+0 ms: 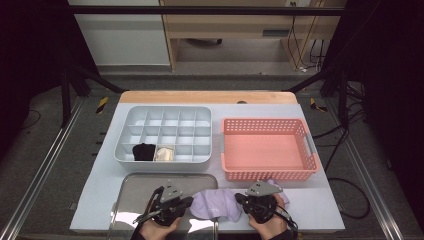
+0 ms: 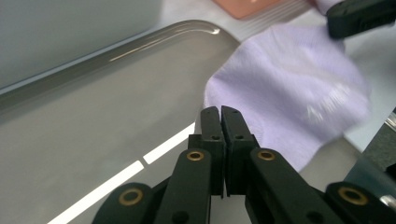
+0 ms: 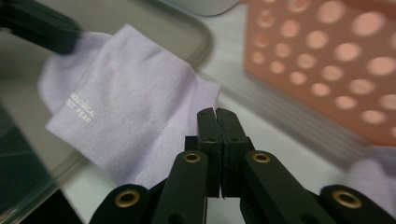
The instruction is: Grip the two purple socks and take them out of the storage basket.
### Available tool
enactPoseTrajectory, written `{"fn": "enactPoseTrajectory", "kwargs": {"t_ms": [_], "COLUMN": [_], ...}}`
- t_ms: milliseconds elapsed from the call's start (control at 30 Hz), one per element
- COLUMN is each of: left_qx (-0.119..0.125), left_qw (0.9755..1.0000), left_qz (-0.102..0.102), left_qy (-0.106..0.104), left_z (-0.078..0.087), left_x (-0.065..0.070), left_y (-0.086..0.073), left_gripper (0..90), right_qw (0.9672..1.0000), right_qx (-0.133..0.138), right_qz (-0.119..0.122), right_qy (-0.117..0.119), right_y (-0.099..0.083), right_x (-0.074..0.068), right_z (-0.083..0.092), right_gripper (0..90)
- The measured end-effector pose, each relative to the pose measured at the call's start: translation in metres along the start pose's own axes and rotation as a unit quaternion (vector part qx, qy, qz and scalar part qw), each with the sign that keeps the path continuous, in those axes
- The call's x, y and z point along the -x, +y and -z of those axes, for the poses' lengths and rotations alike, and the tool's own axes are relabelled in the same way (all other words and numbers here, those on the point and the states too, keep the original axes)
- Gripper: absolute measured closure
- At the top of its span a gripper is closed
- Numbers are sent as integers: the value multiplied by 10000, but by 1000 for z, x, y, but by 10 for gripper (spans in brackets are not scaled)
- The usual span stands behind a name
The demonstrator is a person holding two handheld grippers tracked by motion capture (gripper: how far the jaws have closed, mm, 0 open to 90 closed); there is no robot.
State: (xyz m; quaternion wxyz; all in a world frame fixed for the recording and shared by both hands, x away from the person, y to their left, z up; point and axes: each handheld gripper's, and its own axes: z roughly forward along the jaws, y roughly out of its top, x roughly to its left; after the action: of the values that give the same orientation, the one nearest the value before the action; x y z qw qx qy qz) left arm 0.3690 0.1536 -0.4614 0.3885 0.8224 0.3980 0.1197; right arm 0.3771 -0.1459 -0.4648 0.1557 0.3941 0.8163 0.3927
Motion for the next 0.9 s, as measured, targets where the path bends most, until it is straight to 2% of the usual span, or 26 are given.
{"fn": "enactPoseTrajectory", "kwargs": {"t_ms": [33,67,133,167,233,300,333,367,400,500,600,700,767,867,900], "left_qx": [-5,-19,-23,-11,35,54,128,170,236,297,152,74,-53,-93,-98], "left_qw": [10000,10000,10000,9999,9999,9999,9997,9996,9994,9991,9995,9996,9998,9999,9999], "left_qz": [53,72,87,122,112,119,191,226,264,277,289,277,201,101,69], "left_qy": [39,29,9,-28,-9,19,74,44,54,96,20,-18,-21,-8,3], "left_z": [8,9,11,11,9,8,8,10,11,12,6,3,-1,-4,-4], "left_x": [-7,-9,-11,-14,-15,-15,-16,-19,-20,-22,-21,-19,-17,-15,-14], "left_y": [-6,-8,-10,-13,-13,-12,-11,-10,-10,-10,-11,-12,-13,-13,-13], "left_gripper": [882,882,880,875,842,726,726,649,624,587,584,621,689,840,863], "right_qw": [9997,9995,9994,9992,9992,9994,9995,9999,9999,9998,9997,9996,9994,9993,9994], "right_qx": [-131,-209,-273,-360,-401,-351,-298,-154,-132,-74,-102,-154,-240,-251,-244], "right_qz": [22,-18,-77,-122,-47,-5,36,9,-23,-168,-198,-204,-206,-178,-153], "right_qy": [-207,-219,-208,-89,-62,-62,-70,-64,-50,-4,52,129,152,196,204], "right_y": [1,1,0,-1,-1,-1,-1,-1,-1,-4,-7,-7,-8,-8,-8], "right_x": [3,4,4,3,1,0,0,1,2,5,6,7,7,6,6], "right_z": [-3,-5,-7,-11,-12,-11,-9,-3,-1,2,-2,-7,-13,-12,-12], "right_gripper": [898,898,897,895,888,868,844,827,823,802,773,769,792,878,884]}}
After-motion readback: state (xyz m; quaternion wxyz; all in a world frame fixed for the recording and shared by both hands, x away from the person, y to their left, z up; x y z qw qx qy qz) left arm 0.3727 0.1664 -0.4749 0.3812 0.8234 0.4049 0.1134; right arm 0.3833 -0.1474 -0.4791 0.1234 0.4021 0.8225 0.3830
